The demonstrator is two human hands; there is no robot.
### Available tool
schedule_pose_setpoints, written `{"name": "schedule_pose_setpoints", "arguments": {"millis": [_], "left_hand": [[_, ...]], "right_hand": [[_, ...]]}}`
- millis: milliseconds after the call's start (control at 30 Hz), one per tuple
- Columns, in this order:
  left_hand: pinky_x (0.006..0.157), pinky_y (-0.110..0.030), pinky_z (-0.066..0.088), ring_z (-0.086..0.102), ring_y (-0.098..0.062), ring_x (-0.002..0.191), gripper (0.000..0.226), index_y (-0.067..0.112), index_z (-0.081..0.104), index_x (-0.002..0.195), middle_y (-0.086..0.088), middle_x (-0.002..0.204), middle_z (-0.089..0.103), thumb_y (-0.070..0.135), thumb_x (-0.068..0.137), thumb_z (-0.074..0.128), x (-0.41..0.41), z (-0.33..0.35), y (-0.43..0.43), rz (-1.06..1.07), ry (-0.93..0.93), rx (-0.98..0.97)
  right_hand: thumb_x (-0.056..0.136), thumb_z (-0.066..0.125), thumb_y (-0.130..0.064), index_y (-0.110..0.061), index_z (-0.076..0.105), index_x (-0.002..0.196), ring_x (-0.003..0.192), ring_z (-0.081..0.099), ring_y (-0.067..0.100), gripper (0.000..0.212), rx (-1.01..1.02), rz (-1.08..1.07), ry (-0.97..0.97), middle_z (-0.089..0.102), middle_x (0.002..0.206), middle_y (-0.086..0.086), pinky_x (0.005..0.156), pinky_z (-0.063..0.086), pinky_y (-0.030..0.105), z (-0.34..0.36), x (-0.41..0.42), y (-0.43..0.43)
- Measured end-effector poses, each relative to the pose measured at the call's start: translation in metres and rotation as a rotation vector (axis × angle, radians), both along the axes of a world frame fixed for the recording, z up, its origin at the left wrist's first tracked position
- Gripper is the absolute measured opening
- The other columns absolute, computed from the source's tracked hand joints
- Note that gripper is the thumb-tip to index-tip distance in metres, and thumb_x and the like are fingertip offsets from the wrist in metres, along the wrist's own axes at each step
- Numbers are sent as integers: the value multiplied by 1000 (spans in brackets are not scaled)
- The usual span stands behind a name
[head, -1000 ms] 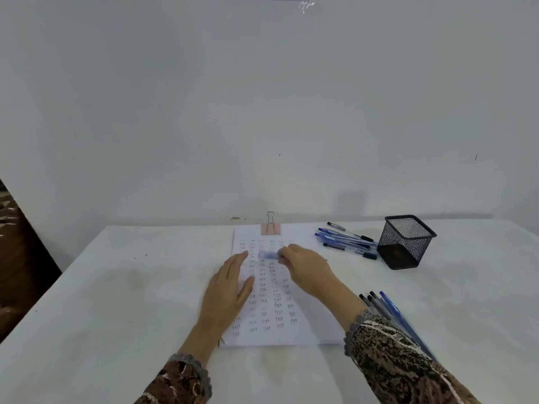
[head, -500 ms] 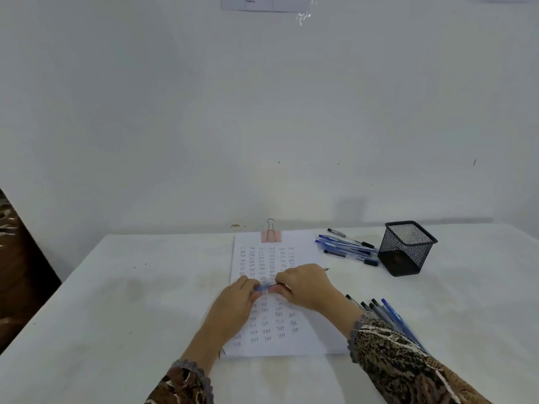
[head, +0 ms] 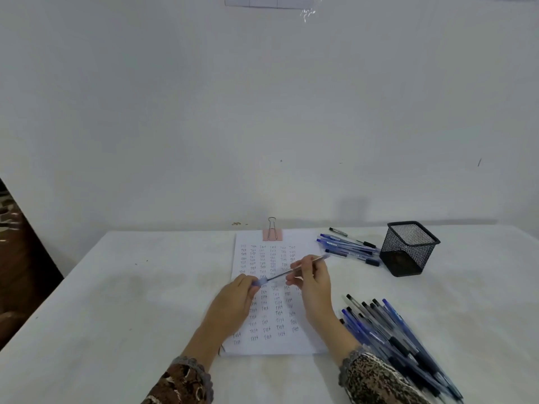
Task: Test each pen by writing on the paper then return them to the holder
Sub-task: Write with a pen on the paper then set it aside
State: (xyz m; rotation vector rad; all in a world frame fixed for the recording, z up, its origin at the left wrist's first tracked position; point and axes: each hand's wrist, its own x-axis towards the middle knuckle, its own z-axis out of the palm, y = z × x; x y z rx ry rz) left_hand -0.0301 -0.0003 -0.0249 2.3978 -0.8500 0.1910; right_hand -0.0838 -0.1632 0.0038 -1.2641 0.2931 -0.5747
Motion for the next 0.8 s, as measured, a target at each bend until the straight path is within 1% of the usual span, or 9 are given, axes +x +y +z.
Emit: {"name": "schedule_pose_setpoints", "arguments": {"millis": [167,200,267,333,467,667,800], "left_hand": [[73,-17,41,53,-8,85,39,19,53,113,13,98,50,41,96,26,-1,2,0,-19,-9,19],[73,-18,41,53,-8,86,37,19,53,114,12,99,51,40,96,28,-1,2,0,-17,-8,16],[76,-20,44,54,-8,87,32,19,53,114,10,103,55,36,98,31,-1,1,1,-6,14,-8],[78,-21,45,55,-8,88,32,19,53,113,9,103,56,37,98,31,-1,0,1,-1,18,-21],[77,-21,46,55,-8,87,31,21,51,113,9,103,55,38,98,30,0,0,1,3,20,-14],[76,-19,44,55,-7,86,32,19,53,114,10,101,55,37,99,31,-1,-1,2,-5,4,-27],[76,-17,43,54,-7,87,31,20,52,116,10,103,54,36,99,32,-1,1,1,-13,-1,-20]], "right_hand": [[98,41,-14,-4,50,84,57,59,15,19,-16,58,5,59,80,11,56,52,27,-2,-1,6],[98,42,-13,-4,50,84,57,60,14,19,-4,53,-2,59,79,11,56,52,26,-2,-2,7],[98,41,-13,-4,50,83,55,59,12,20,67,-38,-27,57,76,9,54,52,25,1,-2,7],[99,40,-13,-6,49,81,52,57,10,21,103,-111,-45,54,73,8,51,51,24,1,-2,6],[98,41,-13,-3,49,82,53,56,12,21,85,-17,-29,54,72,10,52,50,26,-5,-1,7],[99,39,-15,-5,50,80,51,57,12,24,227,-99,-77,54,71,8,51,51,24,-5,-3,7],[99,40,-15,-5,50,81,52,58,14,23,230,-14,-69,56,72,8,51,51,25,-7,-3,8]]}}
